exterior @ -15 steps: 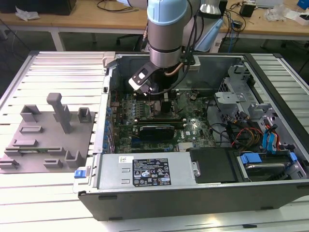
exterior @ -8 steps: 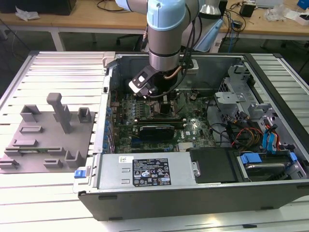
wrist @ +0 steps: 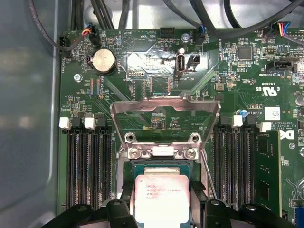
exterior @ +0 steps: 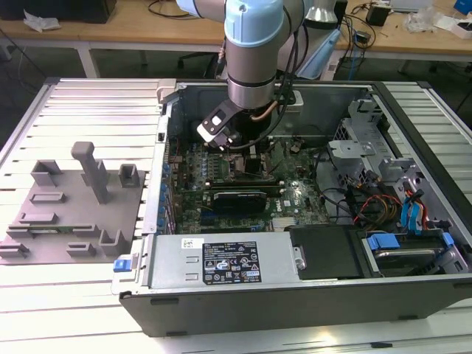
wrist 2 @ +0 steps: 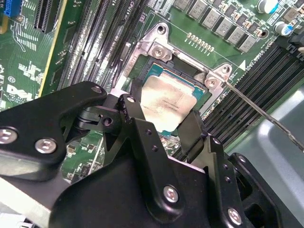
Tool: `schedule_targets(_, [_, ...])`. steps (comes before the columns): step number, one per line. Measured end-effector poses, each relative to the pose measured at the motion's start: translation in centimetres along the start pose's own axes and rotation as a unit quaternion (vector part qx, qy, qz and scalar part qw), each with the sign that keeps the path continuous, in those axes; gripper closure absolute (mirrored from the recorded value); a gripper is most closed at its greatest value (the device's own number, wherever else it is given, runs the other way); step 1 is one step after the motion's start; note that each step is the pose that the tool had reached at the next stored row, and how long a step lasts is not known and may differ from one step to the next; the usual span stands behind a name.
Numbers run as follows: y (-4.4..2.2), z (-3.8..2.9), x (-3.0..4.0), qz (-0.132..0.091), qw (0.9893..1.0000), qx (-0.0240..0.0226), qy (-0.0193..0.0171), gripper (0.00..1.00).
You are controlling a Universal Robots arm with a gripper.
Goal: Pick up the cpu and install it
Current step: 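Place the cpu into insertion slot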
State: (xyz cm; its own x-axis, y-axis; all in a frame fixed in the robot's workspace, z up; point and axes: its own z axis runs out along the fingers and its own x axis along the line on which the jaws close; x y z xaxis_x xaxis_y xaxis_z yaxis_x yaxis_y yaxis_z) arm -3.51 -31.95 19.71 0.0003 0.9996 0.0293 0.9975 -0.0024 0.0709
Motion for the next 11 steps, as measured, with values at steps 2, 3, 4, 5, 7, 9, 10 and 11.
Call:
schedule_targets(2, [0.0, 0.0, 0.0, -0.001, 1.0, 0.0, 0.0001, 0.45])
schedule_targets(3, [0.0, 0.0, 0.0, -0.001, 1.0, 0.0, 0.0001, 0.45])
schedule_targets(4, [0.0, 0.02, -0.01, -0.001, 1.0, 0.0, 0.0001, 0.45])
schedule_targets(5, [0.0, 0.04, -0.01, 0.002, 1.0, -0.0001, -0.0002, 0.45])
schedule_targets(7, [0.0, 0.06, -0.01, 0.006, 1.0, -0.0001, -0.0006, 0.45])
schedule_targets(9, [0.0, 0.07, -0.01, 0.007, 1.0, -0.0002, -0.0005, 0.45])
schedule_targets(10, [0.0, 0.07, -0.01, 0.007, 1.0, -0.0002, -0.0005, 0.45])
schedule_targets(11, [0.0, 0.07, -0.01, 0.007, 1.0, -0.0002, -0.0005, 0.45])
